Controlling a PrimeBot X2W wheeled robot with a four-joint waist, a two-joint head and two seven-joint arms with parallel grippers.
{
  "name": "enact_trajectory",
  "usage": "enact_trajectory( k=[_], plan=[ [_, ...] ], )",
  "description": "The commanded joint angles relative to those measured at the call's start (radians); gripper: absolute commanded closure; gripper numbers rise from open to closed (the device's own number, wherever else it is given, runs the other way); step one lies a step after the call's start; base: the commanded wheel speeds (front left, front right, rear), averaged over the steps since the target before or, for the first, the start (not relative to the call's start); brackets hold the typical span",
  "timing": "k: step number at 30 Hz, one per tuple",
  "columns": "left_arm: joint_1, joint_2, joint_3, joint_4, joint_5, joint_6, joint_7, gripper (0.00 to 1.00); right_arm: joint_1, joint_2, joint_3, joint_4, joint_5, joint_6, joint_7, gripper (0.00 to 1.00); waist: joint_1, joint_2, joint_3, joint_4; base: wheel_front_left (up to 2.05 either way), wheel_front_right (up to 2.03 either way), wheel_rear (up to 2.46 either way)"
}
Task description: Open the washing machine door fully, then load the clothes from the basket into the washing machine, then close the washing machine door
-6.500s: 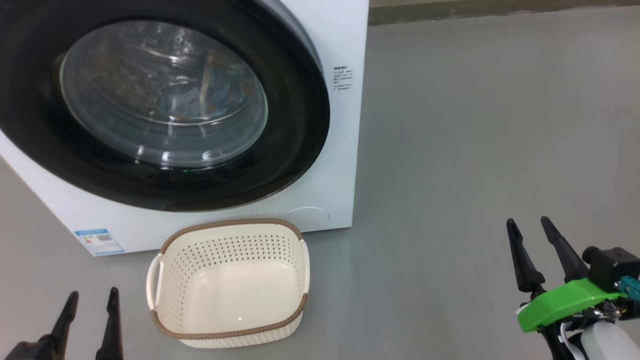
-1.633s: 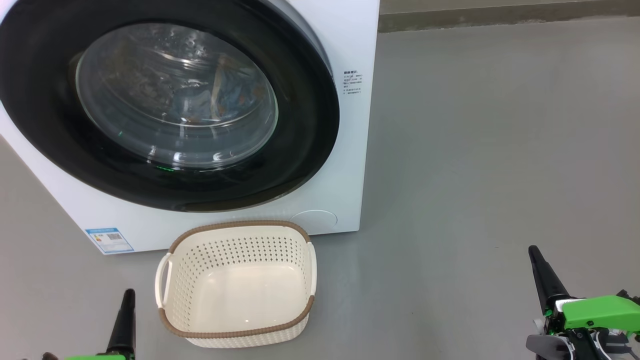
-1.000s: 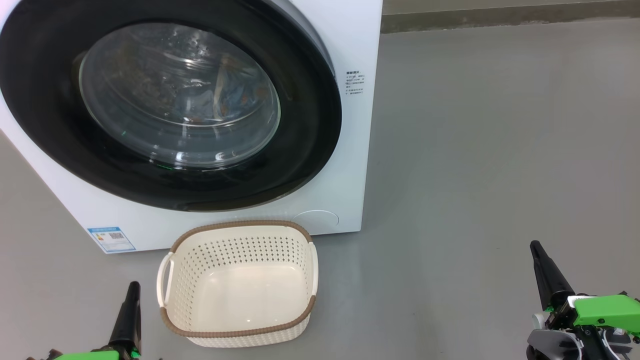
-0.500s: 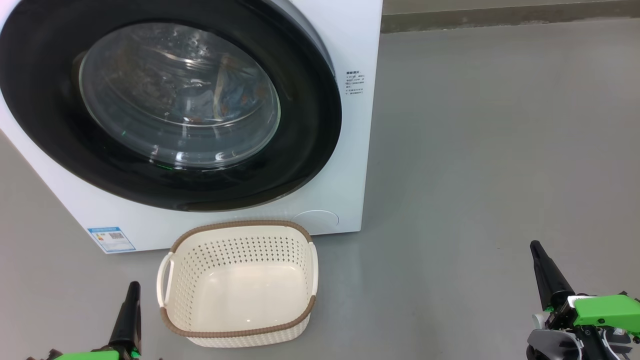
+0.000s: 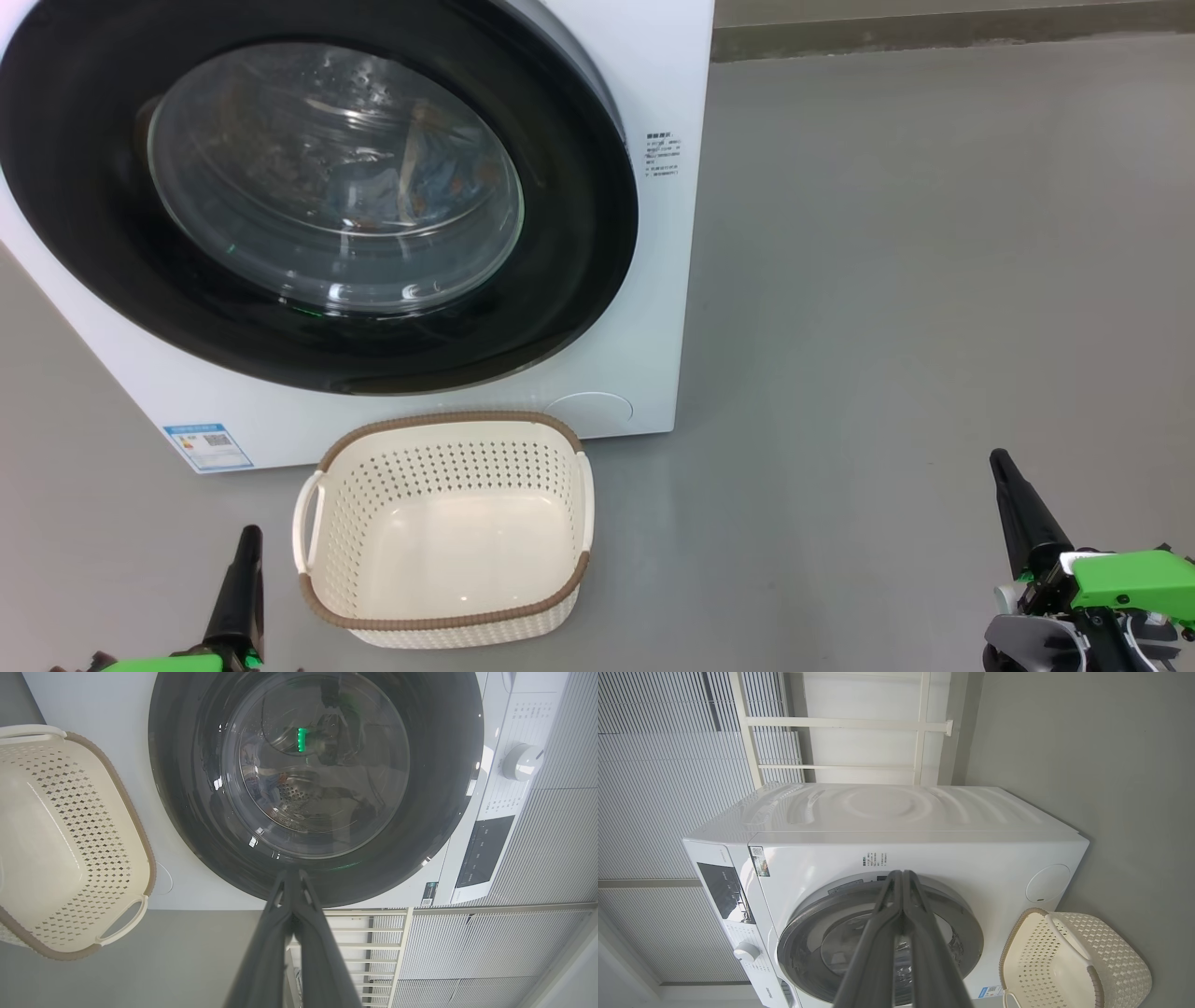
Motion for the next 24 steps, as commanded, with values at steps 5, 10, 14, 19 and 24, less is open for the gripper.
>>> enact_trajectory(
  k=[5,10,14,19,24],
  plan=[
    [-0.043,0.009,0.026,-0.031,-0.008,0.001,0.006,1.0,-0.04,-0.008,0.018,-0.03,0.004,0.002,0.005,1.0,-0.0001,0.0,0.0,0.0,0.0,0.0,0.0],
    [-0.043,0.009,0.026,-0.031,-0.008,0.001,0.006,1.0,-0.04,-0.008,0.018,-0.03,0.004,0.002,0.005,1.0,-0.0001,0.0,0.0,0.0,0.0,0.0,0.0],
    [-0.043,0.009,0.026,-0.031,-0.008,0.001,0.006,1.0,-0.04,-0.008,0.018,-0.03,0.004,0.002,0.005,1.0,-0.0001,0.0,0.0,0.0,0.0,0.0,0.0],
    [-0.043,0.009,0.026,-0.031,-0.008,0.001,0.006,1.0,-0.04,-0.008,0.018,-0.03,0.004,0.002,0.004,1.0,-0.0001,0.0,0.0,0.0,0.0,0.0,0.0],
    [-0.043,0.009,0.026,-0.031,-0.008,0.001,0.006,1.0,-0.04,-0.008,0.018,-0.03,0.004,0.002,0.004,1.0,-0.0001,0.0,0.0,0.0,0.0,0.0,0.0]
  ],
)
